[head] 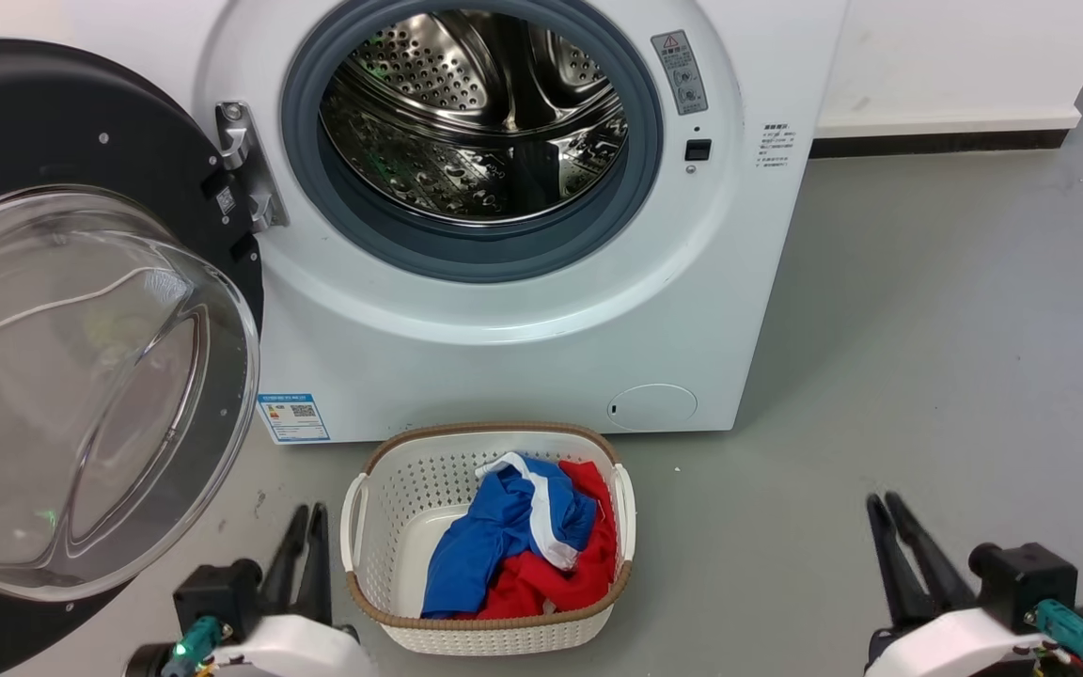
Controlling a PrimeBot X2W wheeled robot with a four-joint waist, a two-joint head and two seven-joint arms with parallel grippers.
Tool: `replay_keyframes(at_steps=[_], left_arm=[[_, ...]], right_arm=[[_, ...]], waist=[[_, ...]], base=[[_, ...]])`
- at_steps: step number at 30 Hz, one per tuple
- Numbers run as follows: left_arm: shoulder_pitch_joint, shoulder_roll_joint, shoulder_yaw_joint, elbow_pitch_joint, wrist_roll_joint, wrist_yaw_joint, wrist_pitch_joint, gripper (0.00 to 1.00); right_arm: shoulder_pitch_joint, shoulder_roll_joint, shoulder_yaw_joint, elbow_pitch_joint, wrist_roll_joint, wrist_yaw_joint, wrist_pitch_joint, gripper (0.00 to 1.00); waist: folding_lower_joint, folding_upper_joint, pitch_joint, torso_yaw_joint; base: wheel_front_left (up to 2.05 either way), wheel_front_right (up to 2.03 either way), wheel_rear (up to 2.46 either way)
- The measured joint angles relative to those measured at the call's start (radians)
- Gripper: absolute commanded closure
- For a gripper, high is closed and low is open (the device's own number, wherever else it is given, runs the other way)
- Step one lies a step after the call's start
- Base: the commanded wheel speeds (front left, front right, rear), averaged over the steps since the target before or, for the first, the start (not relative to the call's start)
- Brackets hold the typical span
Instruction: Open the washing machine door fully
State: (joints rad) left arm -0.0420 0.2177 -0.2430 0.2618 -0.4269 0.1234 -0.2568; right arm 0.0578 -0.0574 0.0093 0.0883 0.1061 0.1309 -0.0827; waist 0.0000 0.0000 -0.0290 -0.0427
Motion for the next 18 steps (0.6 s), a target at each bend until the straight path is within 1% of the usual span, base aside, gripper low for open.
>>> replay_keyframes(at_steps=[2,18], left_arm=[[0.015,-0.008,-0.001,0.012,-0.013,-0.001,0.008,1.00],[0.012,-0.039,0.072,0.011,-0.255,-0.054,0.084,1.00]], right_arm=[[0.011,0.000,0.000,0.016,0.014,0.000,0.005,1.00],[-0.013,0.001,-0.025,0.045,0.322,0.000,0.042,1.00]], waist=[[0.0000,0.0000,0.000,0.000],[0.0000,0.0000,0.004,0.006]], base=[[0.00,0.00,0.00],[0.00,0.00,0.00]])
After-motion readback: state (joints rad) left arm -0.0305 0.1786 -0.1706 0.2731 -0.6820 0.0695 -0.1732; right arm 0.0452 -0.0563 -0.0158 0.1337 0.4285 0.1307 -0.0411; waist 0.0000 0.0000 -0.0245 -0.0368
